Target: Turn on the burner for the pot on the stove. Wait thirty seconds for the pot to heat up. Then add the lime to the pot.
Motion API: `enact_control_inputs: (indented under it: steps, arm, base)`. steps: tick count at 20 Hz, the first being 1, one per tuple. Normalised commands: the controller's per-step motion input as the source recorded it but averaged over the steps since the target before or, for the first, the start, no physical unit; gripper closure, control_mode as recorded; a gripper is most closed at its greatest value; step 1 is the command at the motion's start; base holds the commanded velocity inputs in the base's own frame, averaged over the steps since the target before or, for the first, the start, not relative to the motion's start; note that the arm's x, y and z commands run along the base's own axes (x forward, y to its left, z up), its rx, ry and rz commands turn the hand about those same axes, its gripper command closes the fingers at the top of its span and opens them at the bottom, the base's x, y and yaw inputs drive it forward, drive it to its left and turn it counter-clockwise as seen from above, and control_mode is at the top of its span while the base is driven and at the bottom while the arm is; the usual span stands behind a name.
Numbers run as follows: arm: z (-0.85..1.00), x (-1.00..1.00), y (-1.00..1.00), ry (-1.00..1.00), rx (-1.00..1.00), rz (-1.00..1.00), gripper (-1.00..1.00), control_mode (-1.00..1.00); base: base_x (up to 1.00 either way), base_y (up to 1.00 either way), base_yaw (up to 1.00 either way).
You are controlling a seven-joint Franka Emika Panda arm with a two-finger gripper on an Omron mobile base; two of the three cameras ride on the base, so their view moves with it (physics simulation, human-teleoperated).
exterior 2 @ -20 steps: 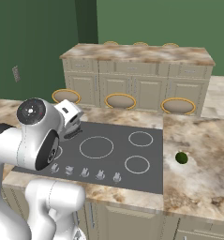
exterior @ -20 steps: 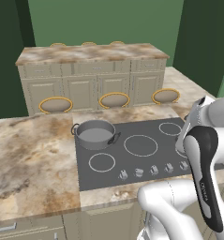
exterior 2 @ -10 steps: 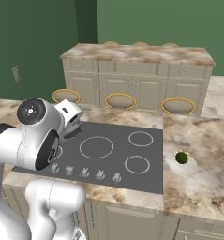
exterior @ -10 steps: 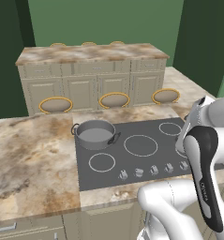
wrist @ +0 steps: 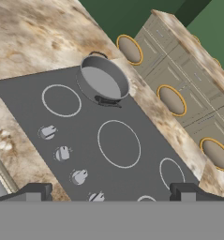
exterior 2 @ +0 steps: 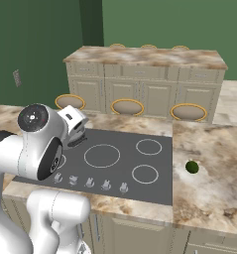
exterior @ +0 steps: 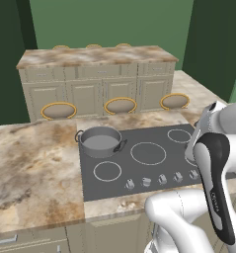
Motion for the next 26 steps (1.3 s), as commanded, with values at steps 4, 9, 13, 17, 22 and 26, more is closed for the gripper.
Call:
enact_control_inputs:
  steps: [4,9,13,17,22,26]
  arm:
    - [0.0,0.0,0.0,0.0,0.0,0.0,-1.0,-1.0]
    - [0.0,0.0,0.0,0.0,0.0,0.0,-1.0,-1.0]
    - [0.0,0.0,0.0,0.0,0.0,0.0,-1.0,-1.0]
    - [0.0,0.0,0.0,0.0,0.0,0.0,-1.0,-1.0]
    - [0.0,0.0,0.0,0.0,0.0,0.0,-1.0,-1.0]
    - [0.0,0.0,0.0,0.0,0.0,0.0,-1.0,-1.0]
  base:
    - [0.0,0.0,0.0]
    - [0.0,0.0,0.0]
    - [0.0,0.0,0.0]
    - [0.0,0.0,0.0]
    - [0.0,0.0,0.0]
    - [0.0,0.0,0.0]
